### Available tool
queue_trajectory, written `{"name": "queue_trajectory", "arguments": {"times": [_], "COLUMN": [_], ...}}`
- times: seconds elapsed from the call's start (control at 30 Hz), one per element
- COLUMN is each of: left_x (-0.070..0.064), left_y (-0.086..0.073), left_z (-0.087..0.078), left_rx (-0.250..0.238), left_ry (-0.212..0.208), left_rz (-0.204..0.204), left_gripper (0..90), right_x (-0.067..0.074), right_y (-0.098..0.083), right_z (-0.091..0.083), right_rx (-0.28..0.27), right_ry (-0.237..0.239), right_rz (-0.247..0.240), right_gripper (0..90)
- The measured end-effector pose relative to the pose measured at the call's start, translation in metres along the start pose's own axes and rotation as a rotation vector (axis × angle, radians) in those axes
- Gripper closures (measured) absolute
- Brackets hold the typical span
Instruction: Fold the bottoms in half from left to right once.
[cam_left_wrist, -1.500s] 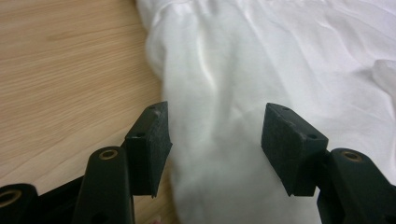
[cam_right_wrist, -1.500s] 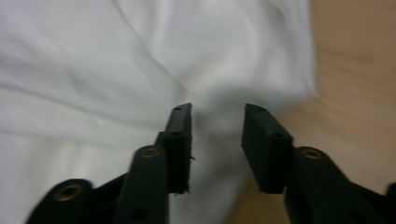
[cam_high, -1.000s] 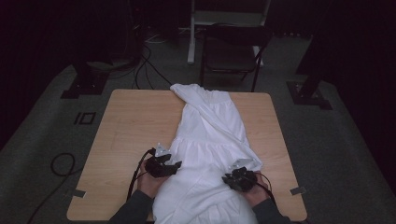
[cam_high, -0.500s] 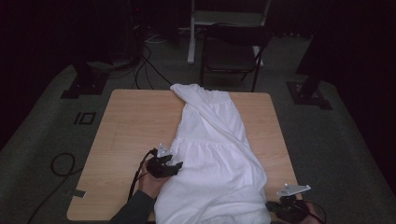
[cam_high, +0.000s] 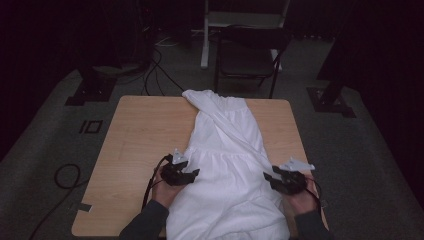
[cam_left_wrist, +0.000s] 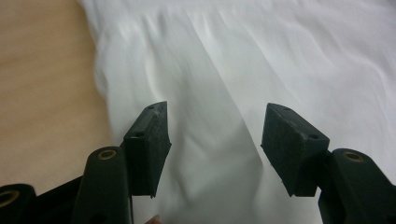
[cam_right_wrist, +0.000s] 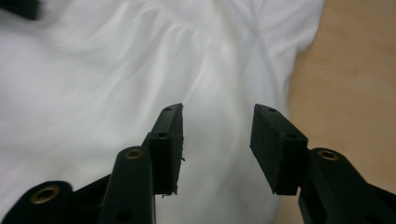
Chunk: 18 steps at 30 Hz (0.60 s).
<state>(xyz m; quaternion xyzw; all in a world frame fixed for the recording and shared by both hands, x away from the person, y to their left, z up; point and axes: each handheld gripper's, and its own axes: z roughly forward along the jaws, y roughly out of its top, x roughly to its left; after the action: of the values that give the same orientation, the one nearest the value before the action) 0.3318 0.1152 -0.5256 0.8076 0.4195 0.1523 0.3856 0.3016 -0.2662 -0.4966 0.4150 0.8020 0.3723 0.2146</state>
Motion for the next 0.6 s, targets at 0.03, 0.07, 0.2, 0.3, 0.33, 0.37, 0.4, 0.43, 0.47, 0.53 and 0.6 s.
{"name": "queue_trajectory", "arguments": {"times": [0.03,0.07,0.2,0.3,0.33,0.37,0.4,0.43,0.47,0.53,0.6], "left_x": [0.002,0.009,0.021,0.025,0.027,0.028,0.029,0.029,0.028,0.027,0.027], "left_y": [0.005,0.017,0.041,0.051,0.051,0.050,0.048,0.047,0.047,0.045,0.043], "left_z": [0.002,0.009,0.035,0.059,0.065,0.070,0.073,0.074,0.074,0.073,0.073], "left_rx": [-0.003,0.000,0.024,0.084,0.105,0.120,0.124,0.116,0.114,0.113,0.104], "left_ry": [0.008,0.022,0.002,0.016,0.015,0.009,0.003,0.001,0.004,0.007,0.004], "left_rz": [0.006,0.000,-0.005,0.005,-0.004,-0.009,-0.015,-0.018,-0.018,-0.010,-0.013], "left_gripper": [41.4,41.4,41.5,42.6,43.3,44.7,46.9,48.8,49.9,52.8,55.5], "right_x": [0.000,-0.009,-0.023,-0.026,-0.027,-0.028,-0.030,-0.032,-0.034,-0.038,-0.039], "right_y": [0.000,0.017,0.047,0.060,0.061,0.061,0.060,0.058,0.055,0.049,0.045], "right_z": [0.000,0.023,0.063,0.092,0.100,0.108,0.115,0.120,0.124,0.126,0.124], "right_rx": [0.000,0.019,0.051,0.111,0.130,0.155,0.178,0.197,0.216,0.219,0.204], "right_ry": [0.000,-0.021,-0.001,0.013,-0.001,-0.006,-0.013,-0.029,-0.043,-0.022,-0.013], "right_rz": [0.000,-0.002,-0.009,-0.045,-0.051,-0.044,-0.040,-0.034,-0.019,0.034,0.066], "right_gripper": [52.3,50.3,49.4,51.3,52.9,55.3,58.1,59.9,62.1,64.9,69.3]}}
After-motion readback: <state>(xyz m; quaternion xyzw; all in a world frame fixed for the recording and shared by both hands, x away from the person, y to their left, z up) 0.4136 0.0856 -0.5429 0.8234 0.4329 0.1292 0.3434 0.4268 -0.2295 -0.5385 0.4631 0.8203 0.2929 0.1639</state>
